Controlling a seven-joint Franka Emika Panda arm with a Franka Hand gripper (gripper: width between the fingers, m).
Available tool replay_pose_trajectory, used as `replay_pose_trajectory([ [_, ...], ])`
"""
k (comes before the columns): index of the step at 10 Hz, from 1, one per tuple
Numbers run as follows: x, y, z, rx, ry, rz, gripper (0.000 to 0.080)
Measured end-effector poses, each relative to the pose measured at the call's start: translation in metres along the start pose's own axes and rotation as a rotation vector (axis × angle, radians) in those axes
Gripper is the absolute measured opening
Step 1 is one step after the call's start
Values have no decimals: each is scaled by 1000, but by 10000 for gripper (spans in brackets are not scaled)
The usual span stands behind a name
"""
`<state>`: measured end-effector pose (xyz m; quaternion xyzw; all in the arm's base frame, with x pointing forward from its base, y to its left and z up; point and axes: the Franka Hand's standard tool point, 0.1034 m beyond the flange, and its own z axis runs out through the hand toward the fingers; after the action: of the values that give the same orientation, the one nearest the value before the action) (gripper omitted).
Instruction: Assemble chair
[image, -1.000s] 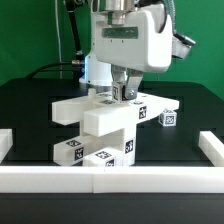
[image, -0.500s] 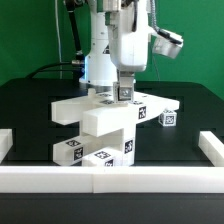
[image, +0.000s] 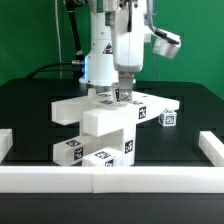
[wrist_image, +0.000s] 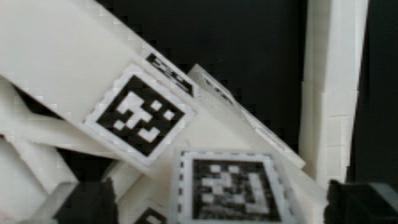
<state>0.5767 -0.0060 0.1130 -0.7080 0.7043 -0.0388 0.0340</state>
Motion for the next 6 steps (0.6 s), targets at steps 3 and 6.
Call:
replay_pose_trajectory([
  [3, -2, -1, 0, 0, 1, -293, 647],
  [6, -5, -2, 0, 3, 7, -567, 649],
])
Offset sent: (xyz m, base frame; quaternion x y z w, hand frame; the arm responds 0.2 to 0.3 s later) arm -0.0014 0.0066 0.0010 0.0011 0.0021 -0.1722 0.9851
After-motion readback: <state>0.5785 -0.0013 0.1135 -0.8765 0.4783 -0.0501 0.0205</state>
